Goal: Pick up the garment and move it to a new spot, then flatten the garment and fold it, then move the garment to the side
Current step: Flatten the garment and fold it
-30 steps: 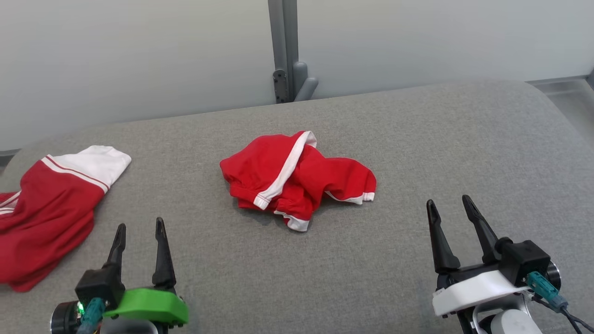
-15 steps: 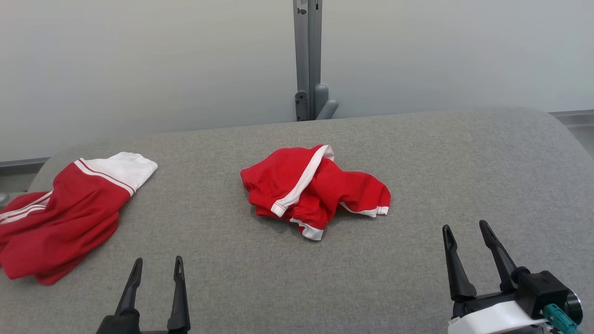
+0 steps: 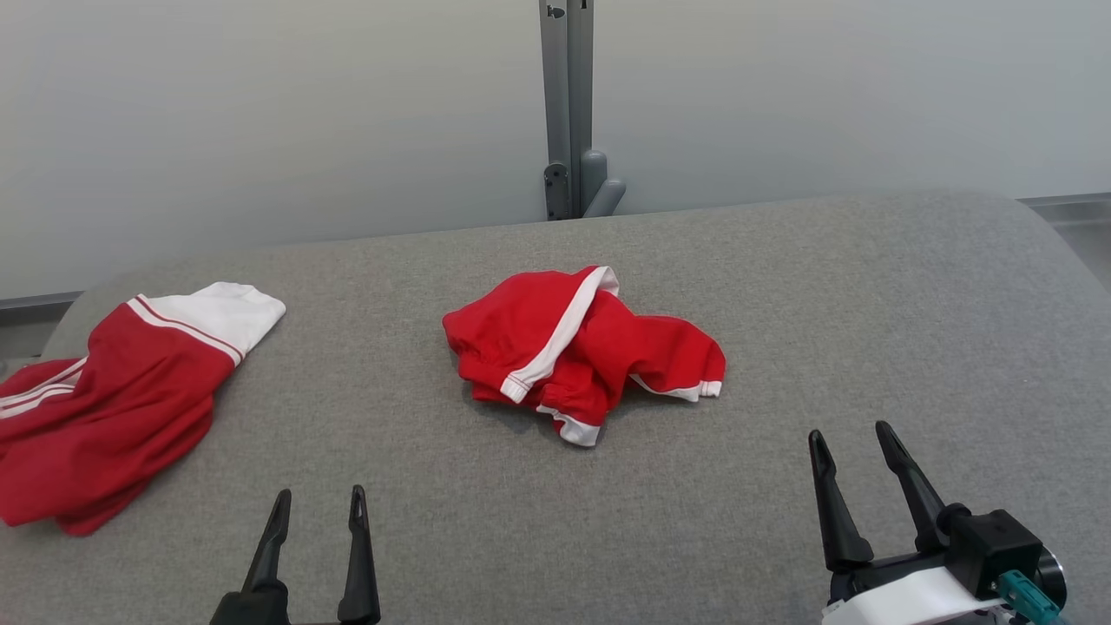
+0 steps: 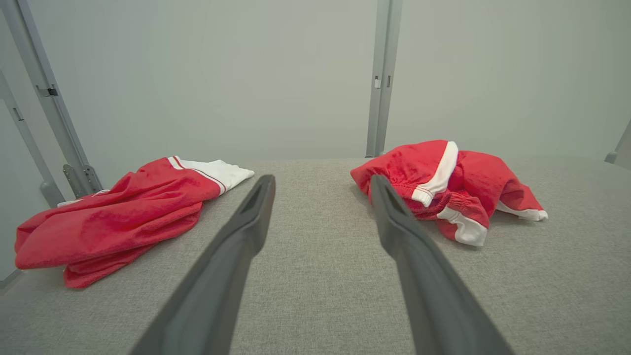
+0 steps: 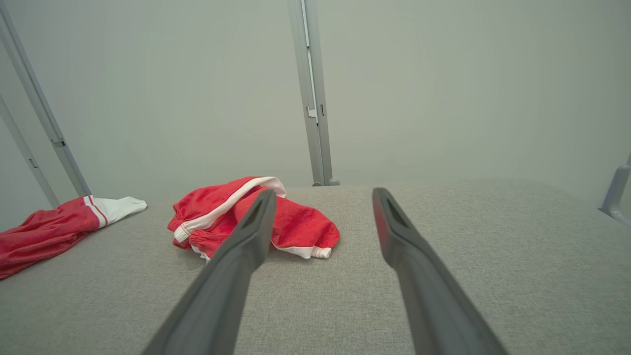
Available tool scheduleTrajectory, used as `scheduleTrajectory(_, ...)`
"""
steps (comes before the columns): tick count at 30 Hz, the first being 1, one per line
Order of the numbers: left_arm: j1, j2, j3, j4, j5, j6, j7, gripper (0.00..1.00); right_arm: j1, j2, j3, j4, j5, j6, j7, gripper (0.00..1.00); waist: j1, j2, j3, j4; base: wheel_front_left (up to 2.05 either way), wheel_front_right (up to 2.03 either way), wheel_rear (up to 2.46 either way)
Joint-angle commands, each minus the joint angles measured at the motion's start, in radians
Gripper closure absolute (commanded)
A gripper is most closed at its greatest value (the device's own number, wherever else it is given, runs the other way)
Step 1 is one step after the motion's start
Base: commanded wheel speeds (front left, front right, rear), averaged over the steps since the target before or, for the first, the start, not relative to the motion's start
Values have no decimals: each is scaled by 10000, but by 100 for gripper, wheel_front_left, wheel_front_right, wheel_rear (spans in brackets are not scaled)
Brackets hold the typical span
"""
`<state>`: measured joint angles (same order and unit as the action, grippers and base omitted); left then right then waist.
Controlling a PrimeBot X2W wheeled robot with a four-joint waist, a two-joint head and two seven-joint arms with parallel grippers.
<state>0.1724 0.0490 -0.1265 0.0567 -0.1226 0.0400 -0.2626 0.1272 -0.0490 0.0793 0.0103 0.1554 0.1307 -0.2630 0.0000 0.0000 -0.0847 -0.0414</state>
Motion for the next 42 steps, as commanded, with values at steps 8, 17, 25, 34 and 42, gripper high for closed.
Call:
scheduleTrajectory(8,-193,29,9,128,1,49,-26,0,-96,-26,28,75,17,1,-31,0,0,0,-64,58,0,0,0)
scheduleTrajectory(17,-124,28,89,94,-59,-23,-26,0,-100,-26,51,87,44,1,-31,0,0,0,-75,77,0,0,0)
scheduleTrajectory(25,-127,28,118,370,-157,-126,-26,0,-20,-26,55,76,-24,1,-31,0,0,0,-78,14,0,0,0)
scheduleTrajectory(34,-993,28,-728,2021,-889,-739,-14,0,-106,-24,314,259,-117,1,-31,0,0,0,266,39,0,0,0)
scheduleTrajectory(42,-3119,28,-2018,4180,-2476,-1264,-15,0,-436,-24,542,243,-258,1,-31,0,0,0,1024,3,0,0,0)
